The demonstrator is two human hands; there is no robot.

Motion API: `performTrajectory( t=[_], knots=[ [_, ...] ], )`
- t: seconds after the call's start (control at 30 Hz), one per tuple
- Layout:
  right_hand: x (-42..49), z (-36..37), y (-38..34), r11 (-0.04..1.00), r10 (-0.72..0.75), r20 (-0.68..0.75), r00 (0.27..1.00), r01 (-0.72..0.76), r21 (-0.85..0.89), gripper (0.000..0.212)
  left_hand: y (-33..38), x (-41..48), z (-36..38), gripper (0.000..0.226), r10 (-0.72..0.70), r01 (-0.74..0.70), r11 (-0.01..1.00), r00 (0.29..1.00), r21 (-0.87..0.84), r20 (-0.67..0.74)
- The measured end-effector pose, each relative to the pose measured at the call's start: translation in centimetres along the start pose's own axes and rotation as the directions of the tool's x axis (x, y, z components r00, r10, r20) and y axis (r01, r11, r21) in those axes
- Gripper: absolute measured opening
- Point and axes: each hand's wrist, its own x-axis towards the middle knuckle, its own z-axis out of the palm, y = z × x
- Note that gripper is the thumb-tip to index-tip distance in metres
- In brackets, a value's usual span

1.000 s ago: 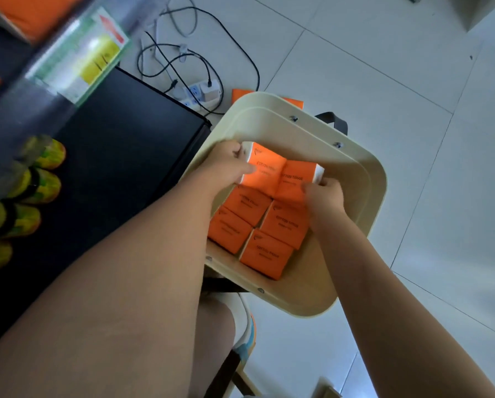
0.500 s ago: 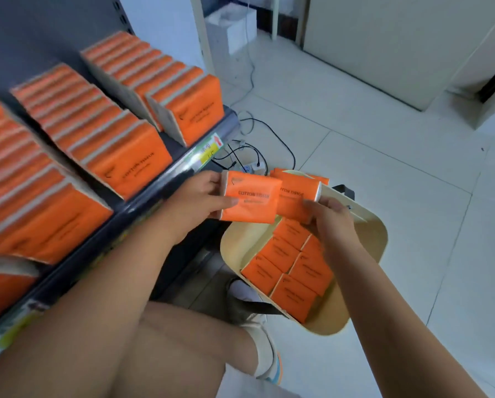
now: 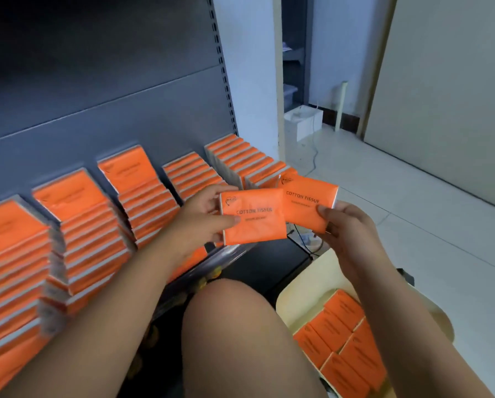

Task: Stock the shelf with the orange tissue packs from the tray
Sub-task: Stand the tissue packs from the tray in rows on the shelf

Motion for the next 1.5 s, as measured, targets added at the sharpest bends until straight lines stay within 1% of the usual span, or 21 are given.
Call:
performTrajectory(
  t=[0.13, 0.2, 0.27, 0.37, 0.47, 0.53, 0.63, 0.7, 0.77, 0.83, 0.87, 0.93, 1.0, 1.17, 1.27, 1.4, 1.5],
  knots=[
    [0.8, 2.9, -2.2, 0.998, -0.056, 0.097, 0.994, 0.057, -0.008, 0.027, 2.1, 0.4, -2.5, 0.041, 0.077, -0.073, 0.997, 0.986, 0.036, -0.147],
    [1.3, 4.2, -3.2, 0.997, -0.071, 0.13, 0.989, 0.073, -0.007, 0.029, 3.3, 0.7, -3.5, 0.04, 0.108, -0.095, 0.993, 0.974, 0.071, -0.198],
    [2.0, 5.4, -4.2, 0.996, -0.084, 0.14, 0.987, 0.084, 0.004, 0.03, 4.3, 1.3, -4.5, 0.042, 0.123, -0.104, 0.99, 0.965, 0.094, -0.231],
    [3.3, 7.2, -5.1, 0.995, -0.096, 0.113, 0.989, 0.093, 0.03, 0.024, 5.6, 2.9, -6.1, 0.044, 0.139, -0.107, 0.986, 0.95, 0.128, -0.28],
    [4.7, 9.3, -5.4, 0.992, -0.08, 0.05, 0.996, 0.074, 0.097, 0.014, 6.3, 5.2, -7.9, 0.037, 0.153, -0.091, 0.977, 0.927, 0.192, -0.342],
    [5.9, 10.6, -5.2, 0.991, -0.069, 0.036, 0.997, 0.064, 0.119, 0.012, 6.4, 7.1, -9.2, 0.034, 0.144, -0.059, 0.973, 0.912, 0.224, -0.384],
    [8.1, 12.3, -5.0, 0.994, -0.067, 0.055, 0.996, 0.062, 0.094, 0.012, 6.1, 10.1, -11.1, 0.032, 0.14, -0.021, 0.96, 0.899, 0.279, -0.415],
    [9.7, 13.3, -5.1, 0.996, -0.073, 0.082, 0.994, 0.068, 0.061, 0.012, 5.7, 12.0, -12.4, 0.034, 0.158, 0.016, 0.927, 0.89, 0.375, -0.428],
    [11.4, 14.2, -5.2, 0.997, -0.073, 0.107, 0.992, 0.07, 0.026, 0.014, 5.3, 14.2, -13.8, 0.043, 0.184, 0.053, 0.881, 0.878, 0.471, -0.442],
    [12.4, 14.6, -5.3, 0.997, -0.075, 0.118, 0.99, 0.075, 0.002, 0.016, 4.9, 15.5, -14.7, 0.053, 0.217, 0.088, 0.801, 0.879, 0.592, -0.424],
    [13.0, 14.9, -5.3, 0.997, -0.077, 0.128, 0.989, 0.079, -0.009, 0.017, 4.8, 16.4, -15.0, 0.054, 0.231, 0.107, 0.749, 0.883, 0.654, -0.408],
    [14.3, 15.4, -5.4, 0.995, -0.082, 0.157, 0.984, 0.089, -0.04, 0.019, 4.5, 18.2, -15.4, 0.046, 0.245, 0.13, 0.667, 0.892, 0.734, -0.381],
    [15.3, 15.8, -5.4, 0.994, -0.075, 0.186, 0.98, 0.089, -0.068, 0.021, 4.1, 19.8, -15.5, 0.039, 0.243, 0.149, 0.615, 0.899, 0.774, -0.366],
    [17.1, 16.4, -5.2, 0.993, -0.044, 0.229, 0.972, 0.068, -0.096, 0.024, 2.5, 22.3, -16.0, 0.037, 0.285, 0.185, 0.478, 0.892, 0.859, -0.352],
    [17.9, 16.5, -5.0, 0.991, -0.039, 0.228, 0.973, 0.067, -0.114, 0.024, 2.1, 22.6, -16.3, 0.037, 0.291, 0.26, 0.386, 0.876, 0.885, -0.384],
    [18.7, 17.0, -5.0, 0.987, -0.034, 0.228, 0.973, 0.068, -0.143, 0.023, 2.1, 21.8, -15.9, 0.03, 0.335, 0.333, 0.193, 0.862, 0.923, -0.381],
    [19.0, 17.5, -5.3, 0.986, -0.042, 0.225, 0.973, 0.076, -0.148, 0.019, 2.1, 21.6, -15.7, 0.034, 0.375, 0.329, 0.035, 0.871, 0.944, -0.318]
  ],
)
